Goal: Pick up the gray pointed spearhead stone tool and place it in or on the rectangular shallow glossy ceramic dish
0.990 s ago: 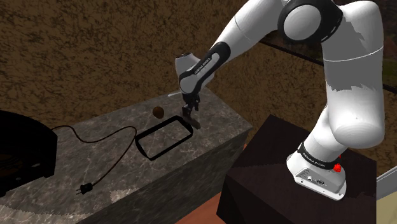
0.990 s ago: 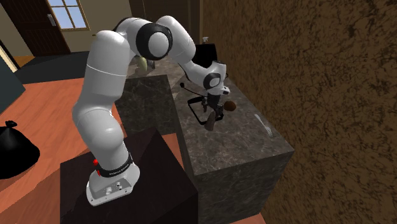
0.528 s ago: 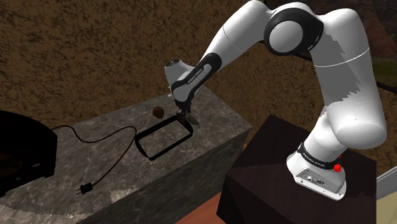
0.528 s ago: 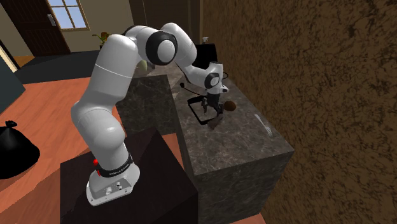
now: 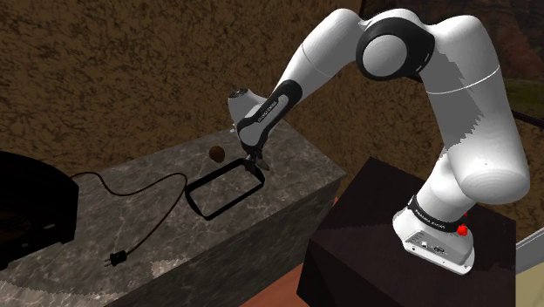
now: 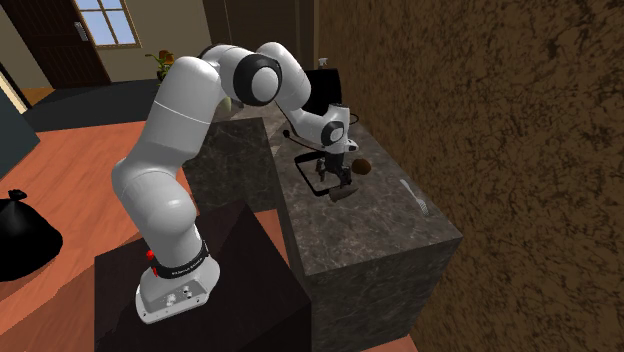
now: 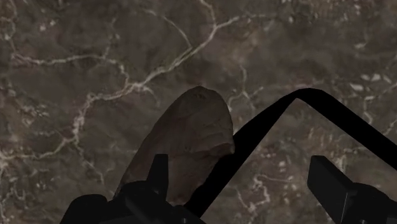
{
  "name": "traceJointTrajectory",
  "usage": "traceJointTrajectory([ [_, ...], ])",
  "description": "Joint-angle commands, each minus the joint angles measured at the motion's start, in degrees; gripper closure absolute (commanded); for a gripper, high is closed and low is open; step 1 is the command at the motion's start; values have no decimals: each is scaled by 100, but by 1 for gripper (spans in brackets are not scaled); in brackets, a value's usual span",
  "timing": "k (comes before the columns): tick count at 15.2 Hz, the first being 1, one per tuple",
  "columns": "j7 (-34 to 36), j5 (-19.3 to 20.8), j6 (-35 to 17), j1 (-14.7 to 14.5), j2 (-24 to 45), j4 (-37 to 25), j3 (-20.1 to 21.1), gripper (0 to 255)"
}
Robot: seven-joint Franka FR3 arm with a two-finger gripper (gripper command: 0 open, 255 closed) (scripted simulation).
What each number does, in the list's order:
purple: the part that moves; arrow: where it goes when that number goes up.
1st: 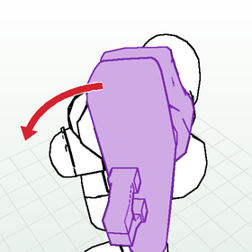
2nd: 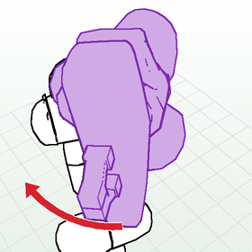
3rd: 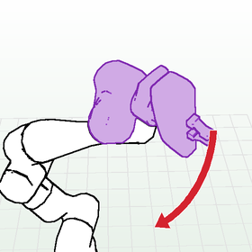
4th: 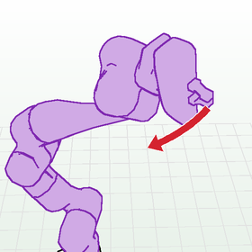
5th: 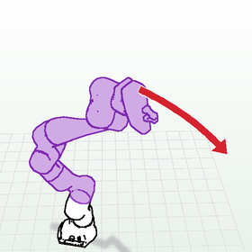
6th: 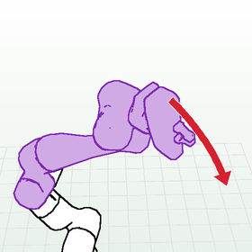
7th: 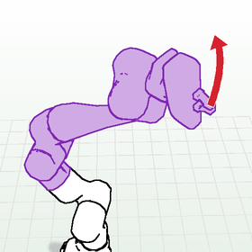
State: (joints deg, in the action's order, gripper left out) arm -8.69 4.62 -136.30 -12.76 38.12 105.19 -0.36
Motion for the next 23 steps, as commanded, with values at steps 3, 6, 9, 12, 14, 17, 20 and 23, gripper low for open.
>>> traceJointTrajectory([
  [3, 0, 0, -2, 0, 1, 0, 0, 0],
  [6, 2, 1, -12, -1, 2, 10, 0, 255],
  [9, 14, 1, -5, -11, -3, 8, 2, 255],
  [12, 11, 1, -5, -9, 0, 6, 2, 255],
  [14, 11, 1, -6, -9, -1, 6, 2, 0],
  [17, 1600, -684, -265, 6, 4, -130, -340, 0],
  [20, 2083, -902, -489, 1, 89, -115, -456, 0],
  [23, 2072, -920, -632, 14, 271, -155, -440, 0],
])
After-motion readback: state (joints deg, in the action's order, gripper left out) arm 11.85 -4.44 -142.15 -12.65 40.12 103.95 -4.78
